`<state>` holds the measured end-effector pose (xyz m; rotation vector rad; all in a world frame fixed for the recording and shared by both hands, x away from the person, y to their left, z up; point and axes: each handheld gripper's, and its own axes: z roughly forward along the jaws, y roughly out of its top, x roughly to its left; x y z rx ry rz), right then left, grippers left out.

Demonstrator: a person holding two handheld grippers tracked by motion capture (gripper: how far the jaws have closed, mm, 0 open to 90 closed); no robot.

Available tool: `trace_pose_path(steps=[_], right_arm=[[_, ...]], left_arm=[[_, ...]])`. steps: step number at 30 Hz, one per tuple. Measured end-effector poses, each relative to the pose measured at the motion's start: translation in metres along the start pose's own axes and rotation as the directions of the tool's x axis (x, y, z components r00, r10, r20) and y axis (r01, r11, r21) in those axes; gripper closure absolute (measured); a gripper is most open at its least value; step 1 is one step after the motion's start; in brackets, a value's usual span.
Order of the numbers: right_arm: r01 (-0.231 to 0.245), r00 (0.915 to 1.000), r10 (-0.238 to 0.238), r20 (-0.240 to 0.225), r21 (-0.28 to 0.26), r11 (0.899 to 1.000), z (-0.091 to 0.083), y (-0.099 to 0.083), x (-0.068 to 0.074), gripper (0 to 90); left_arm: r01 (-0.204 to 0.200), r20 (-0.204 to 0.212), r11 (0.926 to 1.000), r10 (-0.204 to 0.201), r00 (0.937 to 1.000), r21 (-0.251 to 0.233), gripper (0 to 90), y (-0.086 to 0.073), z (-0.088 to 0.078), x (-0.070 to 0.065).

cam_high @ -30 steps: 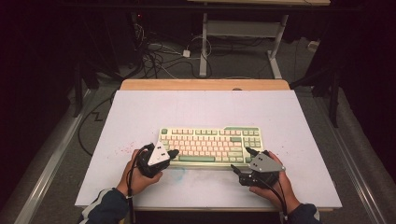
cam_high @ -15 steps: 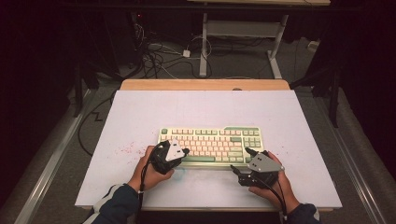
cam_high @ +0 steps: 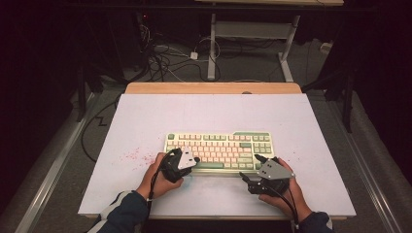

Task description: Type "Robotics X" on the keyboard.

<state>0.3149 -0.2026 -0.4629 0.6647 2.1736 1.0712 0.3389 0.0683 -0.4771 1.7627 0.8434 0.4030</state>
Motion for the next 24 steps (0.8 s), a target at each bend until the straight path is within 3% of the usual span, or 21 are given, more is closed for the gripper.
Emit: trace_pose_path(steps=[13,14,17,24], right_arm=[[0.003,1.0000,-0.003,-0.001,0.002,1.000,0.000,0.000,0.000,24.3],[0.003,1.0000,-0.003,-0.003,0.003,1.000,0.000,0.000,0.000,24.3],[0.003,1.0000,-0.003,-0.001,0.003,1.000,0.000,0.000,0.000,24.3],[-0.007,1.0000,0.007,0.008,-0.006,1.000,-0.002,0.001,-0.002,24.3]], left_arm=[[0.001,0.007,0.9999,-0.001,1.0000,0.011,87.1,-0.003,0.001,-0.003],[-0.005,0.007,1.0000,0.005,1.0000,-0.006,87.2,-0.005,0.002,-0.004],[-0.019,0.015,0.9998,0.019,0.9997,0.006,87.1,-0.002,0.000,-0.007],[0.005,0.014,0.9975,-0.004,0.9999,-0.071,84.8,0.011,-0.012,0.000]])
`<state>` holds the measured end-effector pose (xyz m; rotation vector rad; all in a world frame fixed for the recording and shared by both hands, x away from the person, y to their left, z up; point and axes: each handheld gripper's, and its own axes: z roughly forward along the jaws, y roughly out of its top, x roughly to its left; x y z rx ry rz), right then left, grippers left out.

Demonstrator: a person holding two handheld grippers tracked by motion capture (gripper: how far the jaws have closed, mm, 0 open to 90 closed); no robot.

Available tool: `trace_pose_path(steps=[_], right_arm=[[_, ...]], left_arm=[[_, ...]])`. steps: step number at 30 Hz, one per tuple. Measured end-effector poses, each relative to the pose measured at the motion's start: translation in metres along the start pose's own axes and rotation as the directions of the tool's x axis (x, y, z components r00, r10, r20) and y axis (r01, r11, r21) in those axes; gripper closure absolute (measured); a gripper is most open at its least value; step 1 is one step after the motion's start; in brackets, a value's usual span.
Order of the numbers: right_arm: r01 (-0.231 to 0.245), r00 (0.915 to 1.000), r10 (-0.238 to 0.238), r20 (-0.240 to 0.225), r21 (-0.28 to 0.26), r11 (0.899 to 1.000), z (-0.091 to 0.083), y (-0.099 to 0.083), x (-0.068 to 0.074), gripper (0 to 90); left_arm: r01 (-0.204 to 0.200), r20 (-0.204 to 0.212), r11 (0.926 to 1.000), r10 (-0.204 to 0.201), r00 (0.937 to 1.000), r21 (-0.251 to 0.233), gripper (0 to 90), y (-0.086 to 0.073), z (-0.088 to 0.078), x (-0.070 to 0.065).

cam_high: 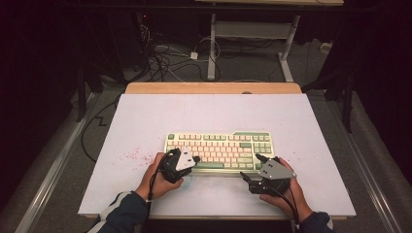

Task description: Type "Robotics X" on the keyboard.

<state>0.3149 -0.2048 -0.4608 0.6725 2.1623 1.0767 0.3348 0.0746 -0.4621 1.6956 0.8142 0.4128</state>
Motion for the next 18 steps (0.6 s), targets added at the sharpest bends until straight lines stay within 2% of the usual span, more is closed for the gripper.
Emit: trace_pose_path(steps=[4,7,10,13,15,18], right_arm=[[-0.001,1.0000,0.001,0.001,-0.001,1.000,0.000,0.000,0.000,24.3],[0.000,1.0000,0.000,0.002,-0.003,1.000,-0.001,0.000,0.000,24.3],[-0.003,1.0000,0.003,0.005,-0.005,1.000,-0.001,0.000,-0.001,24.3],[-0.007,0.9999,0.007,0.010,-0.008,1.000,-0.002,0.001,-0.002,24.3],[-0.009,0.9999,0.009,0.012,-0.010,1.000,-0.002,0.001,-0.002,24.3],[-0.013,0.9998,0.013,0.016,-0.013,1.000,-0.003,0.001,-0.003,24.2]], left_arm=[[-0.006,-0.018,0.9997,0.005,0.9998,-0.022,76.7,0.002,-0.004,0.005],[-0.006,-0.010,0.9993,0.005,0.9999,-0.037,69.5,0.002,-0.008,0.008],[-0.006,-0.018,0.9983,0.005,0.9998,-0.058,58.4,0.002,-0.013,0.011],[-0.004,-0.039,0.9968,0.001,0.9993,-0.080,43.2,0.000,-0.015,0.013],[-0.025,-0.071,0.9952,0.018,0.9973,-0.095,32.1,-0.003,-0.017,0.015],[-0.016,-0.075,0.9932,0.007,0.9972,-0.115,24.7,-0.006,-0.023,0.019]])
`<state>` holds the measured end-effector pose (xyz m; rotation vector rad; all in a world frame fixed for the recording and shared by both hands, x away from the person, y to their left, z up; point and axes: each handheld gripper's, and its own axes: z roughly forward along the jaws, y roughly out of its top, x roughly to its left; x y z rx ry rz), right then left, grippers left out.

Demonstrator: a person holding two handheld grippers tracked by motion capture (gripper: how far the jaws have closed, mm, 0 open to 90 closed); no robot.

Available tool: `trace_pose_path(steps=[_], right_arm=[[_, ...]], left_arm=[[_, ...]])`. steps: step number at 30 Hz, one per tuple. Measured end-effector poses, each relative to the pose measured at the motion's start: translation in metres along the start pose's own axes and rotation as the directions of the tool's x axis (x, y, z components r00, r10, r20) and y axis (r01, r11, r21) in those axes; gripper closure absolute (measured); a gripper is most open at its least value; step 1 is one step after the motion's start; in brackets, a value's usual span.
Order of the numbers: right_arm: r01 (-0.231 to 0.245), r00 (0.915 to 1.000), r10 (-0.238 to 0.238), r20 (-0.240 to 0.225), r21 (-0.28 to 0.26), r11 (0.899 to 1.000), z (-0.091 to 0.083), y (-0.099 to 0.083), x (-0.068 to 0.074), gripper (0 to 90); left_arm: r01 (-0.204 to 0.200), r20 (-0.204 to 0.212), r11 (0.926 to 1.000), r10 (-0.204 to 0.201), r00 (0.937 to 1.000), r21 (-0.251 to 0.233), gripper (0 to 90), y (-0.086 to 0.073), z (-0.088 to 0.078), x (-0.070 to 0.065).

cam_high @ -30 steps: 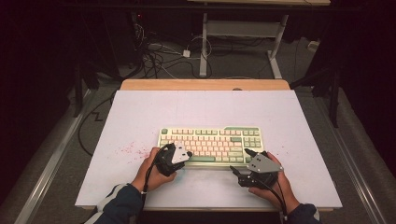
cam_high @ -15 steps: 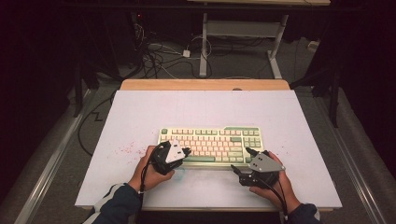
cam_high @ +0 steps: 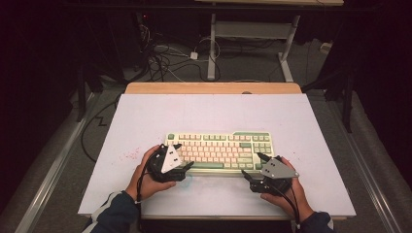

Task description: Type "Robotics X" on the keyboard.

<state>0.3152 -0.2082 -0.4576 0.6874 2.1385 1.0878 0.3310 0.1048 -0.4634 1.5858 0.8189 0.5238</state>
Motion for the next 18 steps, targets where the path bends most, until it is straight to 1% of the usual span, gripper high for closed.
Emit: trace_pose_path(steps=[3,4,7,10,12,14,16,18], right_arm=[[-0.005,1.0000,0.005,0.004,-0.001,1.000,0.000,0.000,-0.001,24.2],[-0.005,1.0000,0.005,0.006,-0.001,1.000,-0.001,0.000,-0.001,24.2],[-0.007,0.9999,0.007,0.010,0.002,1.000,-0.001,0.000,-0.002,25.3],[-0.017,0.9996,0.017,0.023,0.001,1.000,-0.003,0.001,-0.004,27.4],[-0.030,0.9991,0.031,0.028,-0.013,0.999,-0.005,0.001,-0.008,29.1],[-0.052,0.9984,0.052,0.020,-0.024,0.998,-0.007,0.001,-0.012,29.8],[-0.066,0.9978,0.066,0.005,-0.018,0.998,-0.009,0.002,-0.016,37.1],[-0.066,0.9976,0.066,0.019,-0.001,0.998,-0.009,0.003,-0.019,46.8]], left_arm=[[0.010,-0.007,0.9996,-0.011,0.9999,-0.026,21.9,-0.001,-0.009,0.006],[0.019,-0.004,0.9994,-0.019,0.9998,-0.030,21.4,-0.001,-0.012,0.008],[0.017,-0.016,0.9994,-0.018,0.9997,-0.031,18.8,-0.005,-0.019,0.013],[0.027,-0.037,0.9995,-0.027,0.9989,-0.018,18.8,-0.011,-0.025,0.019],[0.024,-0.050,0.9997,-0.024,0.9984,-0.007,18.8,-0.015,-0.028,0.022],[0.022,-0.061,0.9998,-0.022,0.9979,0.003,18.8,-0.018,-0.032,0.024],[0.031,-0.069,0.9995,-0.030,0.9971,0.003,18.8,-0.020,-0.036,0.026],[0.038,-0.079,0.9993,-0.038,0.9962,0.002,18.8,-0.021,-0.039,0.027]])
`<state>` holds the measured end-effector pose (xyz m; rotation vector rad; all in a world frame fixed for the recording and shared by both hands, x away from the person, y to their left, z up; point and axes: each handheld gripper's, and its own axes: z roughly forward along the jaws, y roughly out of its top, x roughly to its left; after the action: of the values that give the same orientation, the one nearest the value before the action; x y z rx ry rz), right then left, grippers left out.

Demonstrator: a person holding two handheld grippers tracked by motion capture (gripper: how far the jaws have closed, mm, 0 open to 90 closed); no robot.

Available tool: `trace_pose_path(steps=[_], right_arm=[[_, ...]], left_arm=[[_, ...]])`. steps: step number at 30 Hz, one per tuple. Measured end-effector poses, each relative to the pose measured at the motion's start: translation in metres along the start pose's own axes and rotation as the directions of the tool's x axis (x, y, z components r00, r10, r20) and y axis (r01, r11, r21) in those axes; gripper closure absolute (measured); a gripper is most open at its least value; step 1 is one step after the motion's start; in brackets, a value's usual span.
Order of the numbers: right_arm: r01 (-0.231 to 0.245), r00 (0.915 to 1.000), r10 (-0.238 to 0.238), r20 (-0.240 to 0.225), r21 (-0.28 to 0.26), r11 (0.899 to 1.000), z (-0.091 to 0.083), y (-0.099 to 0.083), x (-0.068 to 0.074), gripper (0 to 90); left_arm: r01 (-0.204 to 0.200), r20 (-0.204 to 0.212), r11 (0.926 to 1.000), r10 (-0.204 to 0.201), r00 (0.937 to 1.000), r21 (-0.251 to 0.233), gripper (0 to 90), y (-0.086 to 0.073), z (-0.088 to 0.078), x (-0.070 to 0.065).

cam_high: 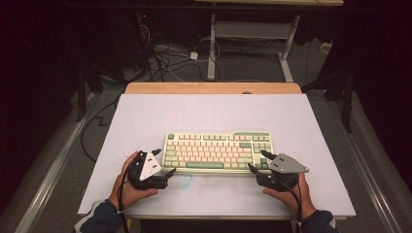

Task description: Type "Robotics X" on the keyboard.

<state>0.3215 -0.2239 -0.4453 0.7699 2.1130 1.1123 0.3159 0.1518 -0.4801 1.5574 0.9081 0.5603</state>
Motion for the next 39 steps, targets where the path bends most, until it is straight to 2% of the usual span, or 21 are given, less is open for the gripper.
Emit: trace_pose_path(steps=[5,9,12,20,28,34,39], right_arm=[[-0.023,0.9988,0.024,-0.042,0.044,0.999,0.004,0.006,-0.009,74.5],[-0.013,0.9963,0.018,-0.084,0.064,0.998,0.011,0.013,-0.011,89.2],[0.009,0.9937,0.001,-0.112,0.090,0.996,0.019,0.018,-0.008,90.0],[0.014,0.9888,0.007,-0.149,0.141,0.990,0.037,0.022,-0.006,90.0],[0.027,0.9878,0.001,-0.156,0.176,0.984,0.045,0.016,-0.004,90.0],[0.020,0.9907,0.004,-0.136,0.177,0.984,0.048,0.012,-0.005,90.0],[0.019,0.9901,0.007,-0.140,0.181,0.983,0.049,0.009,-0.004,90.0]], left_arm=[[0.000,-0.015,0.9997,0.000,0.9999,0.024,18.8,-0.006,-0.004,0.003],[0.006,-0.021,0.9995,-0.006,0.9998,0.031,18.8,-0.008,-0.005,0.004],[0.008,-0.022,0.9995,-0.007,0.9997,0.032,18.9,-0.008,-0.005,0.004],[0.017,-0.022,0.9991,-0.016,0.9996,0.038,18.9,-0.008,-0.004,0.005],[0.011,-0.020,0.9989,-0.010,0.9998,0.045,18.9,-0.009,-0.004,0.004],[0.013,-0.014,0.9986,-0.013,0.9998,0.051,18.9,-0.009,-0.004,0.004],[0.016,-0.017,0.9991,-0.016,0.9997,0.040,18.9,-0.006,-0.006,0.005]])
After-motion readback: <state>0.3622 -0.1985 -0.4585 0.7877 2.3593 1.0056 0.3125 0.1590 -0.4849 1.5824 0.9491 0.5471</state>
